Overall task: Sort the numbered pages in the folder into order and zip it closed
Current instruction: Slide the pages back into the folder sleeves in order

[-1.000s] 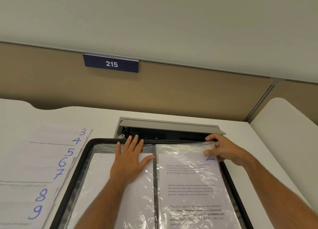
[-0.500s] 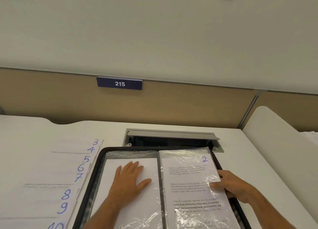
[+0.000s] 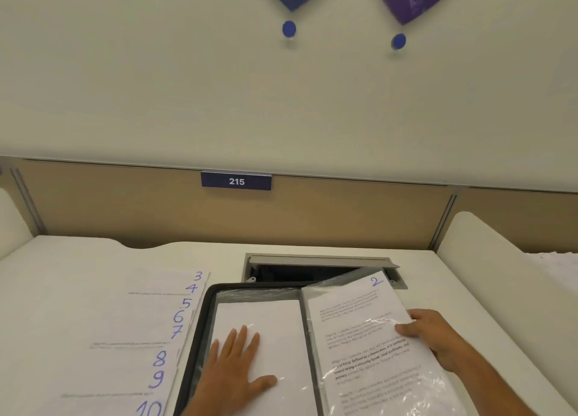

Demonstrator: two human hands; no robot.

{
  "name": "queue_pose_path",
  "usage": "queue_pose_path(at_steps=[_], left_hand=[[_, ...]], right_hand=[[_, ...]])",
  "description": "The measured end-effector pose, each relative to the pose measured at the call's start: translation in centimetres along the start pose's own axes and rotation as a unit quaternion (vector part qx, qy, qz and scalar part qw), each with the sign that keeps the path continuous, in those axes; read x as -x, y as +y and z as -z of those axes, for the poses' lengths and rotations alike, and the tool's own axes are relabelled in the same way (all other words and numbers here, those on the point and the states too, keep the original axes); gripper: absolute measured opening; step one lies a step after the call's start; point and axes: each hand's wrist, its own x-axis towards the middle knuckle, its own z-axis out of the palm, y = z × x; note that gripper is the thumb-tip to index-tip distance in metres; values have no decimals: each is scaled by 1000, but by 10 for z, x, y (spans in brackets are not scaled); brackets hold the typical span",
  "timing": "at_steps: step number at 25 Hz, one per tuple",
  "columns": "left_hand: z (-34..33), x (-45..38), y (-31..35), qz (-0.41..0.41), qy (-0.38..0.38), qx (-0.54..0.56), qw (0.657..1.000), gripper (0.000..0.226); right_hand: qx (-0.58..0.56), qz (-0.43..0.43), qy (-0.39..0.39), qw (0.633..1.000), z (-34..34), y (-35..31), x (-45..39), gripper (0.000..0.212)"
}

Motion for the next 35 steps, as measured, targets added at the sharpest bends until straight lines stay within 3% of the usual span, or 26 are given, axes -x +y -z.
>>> queue_pose_path(at_steps=[2, 4, 6, 8, 12, 14, 17, 20, 22, 25, 27, 28, 31, 32, 33, 35], left_hand=[[20, -5, 4, 3, -8, 5, 1000, 95], [42, -6, 14, 16, -67, 83, 994, 94], [64, -4, 34, 6, -5, 239, 971, 79], [90, -1, 58, 0, 45, 383, 923, 63], [136, 13, 94, 12, 10, 598, 801, 44], [142, 18, 98, 13, -3, 647, 762, 44], [140, 24, 88, 33, 25, 685, 727, 37], [131, 24, 66, 66, 75, 652, 752, 27], [124, 22, 47, 89, 86, 623, 772, 30], [110, 18, 12, 128, 76, 610, 778, 29], [97, 16, -10, 162, 85, 561, 808, 24], [89, 15, -20, 174, 91, 517, 833, 24], [67, 15, -37, 192, 91, 388, 897, 31], [60, 14, -39, 195, 83, 363, 908, 35], [53, 14, -40, 193, 77, 345, 915, 40], [42, 13, -40, 183, 71, 293, 936, 47]], right_hand=[[-6, 16, 5, 1000, -10, -18, 14, 22], [-10, 34, 1, 999, -25, -36, 27, 21], [-3, 58, -9, 998, -44, -53, 37, 20], [23, 87, -3, 996, -68, -68, 42, 19], [106, 141, -6, 984, -126, -84, 54, 15], [114, 158, -12, 981, -155, -85, 60, 9], [34, 123, -63, 990, -183, -79, 62, 23], [-29, 90, -95, 991, -196, -67, 60, 35], [-24, 103, -73, 992, -204, -54, 55, 34], [78, 152, -14, 985, -213, -20, 42, 25], [203, 181, 9, 962, -216, 7, 35, 24], [261, 185, 2, 947, -216, 20, 34, 36], [343, 219, -25, 913, -220, 61, 20, 110], [363, 236, -21, 901, -223, 73, 15, 120], [392, 257, -7, 883, -226, 82, 12, 120], [483, 263, -29, 835, -230, 98, 6, 98]])
